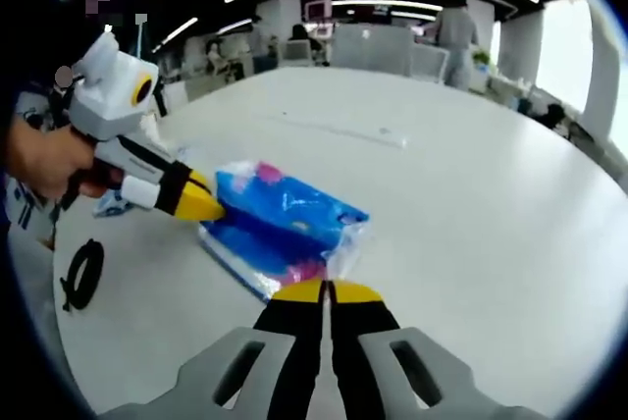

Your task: Arrange the tabletop items into an orderly group along one side of the table until the central work area is clear of visible clutter.

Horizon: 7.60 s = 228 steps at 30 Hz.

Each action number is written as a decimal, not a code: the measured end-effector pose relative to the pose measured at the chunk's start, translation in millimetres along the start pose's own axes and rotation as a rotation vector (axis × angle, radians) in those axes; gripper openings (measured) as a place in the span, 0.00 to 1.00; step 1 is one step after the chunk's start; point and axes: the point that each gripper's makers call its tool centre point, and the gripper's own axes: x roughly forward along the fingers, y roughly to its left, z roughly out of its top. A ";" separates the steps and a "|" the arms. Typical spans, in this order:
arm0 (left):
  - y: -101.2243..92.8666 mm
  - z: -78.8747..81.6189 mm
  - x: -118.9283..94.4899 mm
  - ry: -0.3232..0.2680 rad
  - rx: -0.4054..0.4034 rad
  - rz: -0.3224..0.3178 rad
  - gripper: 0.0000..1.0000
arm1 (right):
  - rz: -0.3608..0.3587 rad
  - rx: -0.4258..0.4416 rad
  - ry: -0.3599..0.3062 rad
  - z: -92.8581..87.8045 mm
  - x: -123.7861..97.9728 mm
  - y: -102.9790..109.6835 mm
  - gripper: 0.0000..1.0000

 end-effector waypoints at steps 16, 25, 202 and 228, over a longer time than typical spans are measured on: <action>2.2 -0.1 1.7 0.014 -0.010 -0.004 0.09 | -0.029 0.009 -0.002 2.1 4.7 -5.4 0.00; 5.0 0.4 -5.4 0.011 -0.010 0.012 0.20 | -0.053 0.061 -0.021 1.1 -2.7 -8.5 0.06; 34.7 -39.7 -260.2 -0.373 0.094 0.052 0.90 | -0.090 -0.214 -0.145 109.2 -86.5 122.6 0.72; 64.3 -96.1 -256.1 -0.333 -0.005 0.109 0.82 | 0.027 -0.201 -0.137 101.6 -53.3 160.1 0.58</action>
